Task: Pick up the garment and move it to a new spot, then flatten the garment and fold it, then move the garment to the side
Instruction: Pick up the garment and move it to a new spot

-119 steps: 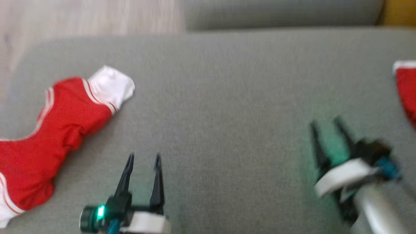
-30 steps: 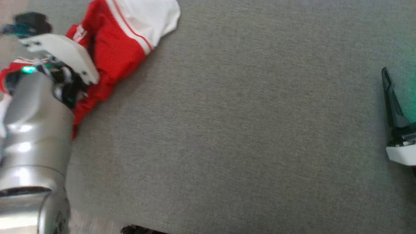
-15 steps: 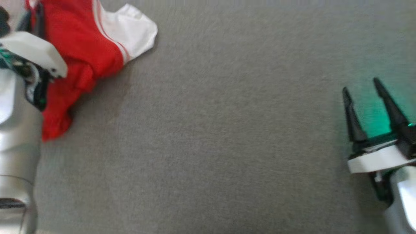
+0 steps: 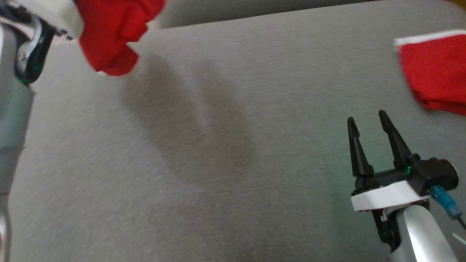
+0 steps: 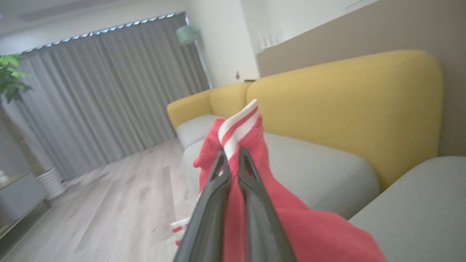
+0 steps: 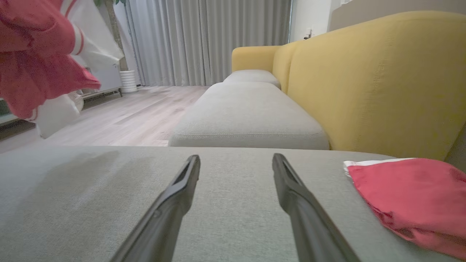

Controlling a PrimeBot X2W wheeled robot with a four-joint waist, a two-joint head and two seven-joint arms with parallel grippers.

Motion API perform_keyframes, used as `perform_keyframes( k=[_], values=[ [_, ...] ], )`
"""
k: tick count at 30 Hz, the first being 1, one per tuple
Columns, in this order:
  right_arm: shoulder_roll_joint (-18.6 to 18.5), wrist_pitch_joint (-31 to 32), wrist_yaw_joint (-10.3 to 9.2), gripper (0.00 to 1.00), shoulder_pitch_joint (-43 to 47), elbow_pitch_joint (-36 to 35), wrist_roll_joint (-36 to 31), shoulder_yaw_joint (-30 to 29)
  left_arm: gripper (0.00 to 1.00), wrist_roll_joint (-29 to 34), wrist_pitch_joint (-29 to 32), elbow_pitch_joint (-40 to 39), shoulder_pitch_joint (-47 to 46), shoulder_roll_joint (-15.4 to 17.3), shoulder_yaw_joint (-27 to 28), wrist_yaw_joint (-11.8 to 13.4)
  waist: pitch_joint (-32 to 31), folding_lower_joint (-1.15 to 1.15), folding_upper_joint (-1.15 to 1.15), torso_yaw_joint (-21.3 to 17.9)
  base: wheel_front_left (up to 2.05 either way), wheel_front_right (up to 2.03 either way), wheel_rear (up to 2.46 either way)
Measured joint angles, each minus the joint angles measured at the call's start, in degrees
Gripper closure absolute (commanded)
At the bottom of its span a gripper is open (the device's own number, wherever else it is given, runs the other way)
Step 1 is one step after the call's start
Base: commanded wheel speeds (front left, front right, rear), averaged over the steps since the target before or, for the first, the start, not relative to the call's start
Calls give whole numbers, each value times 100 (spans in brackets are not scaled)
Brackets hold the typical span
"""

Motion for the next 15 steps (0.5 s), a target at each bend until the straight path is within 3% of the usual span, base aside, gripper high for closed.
perform_keyframes(
  k=[8, 15],
  values=[
    [172, 0, 0, 0, -8, -45, 62, 151, 100, -252, -71, -443, 265, -514, -879, -1, -215, 0, 0, -1114, 0, 0, 0],
    [229, 0, 0, 0, -135, -99, 253, 311, 100, -135, -979, 583, 1668, -1150, -2131, -1, 174, 2, 0, -1543, 0, 0, 0]
  ],
)
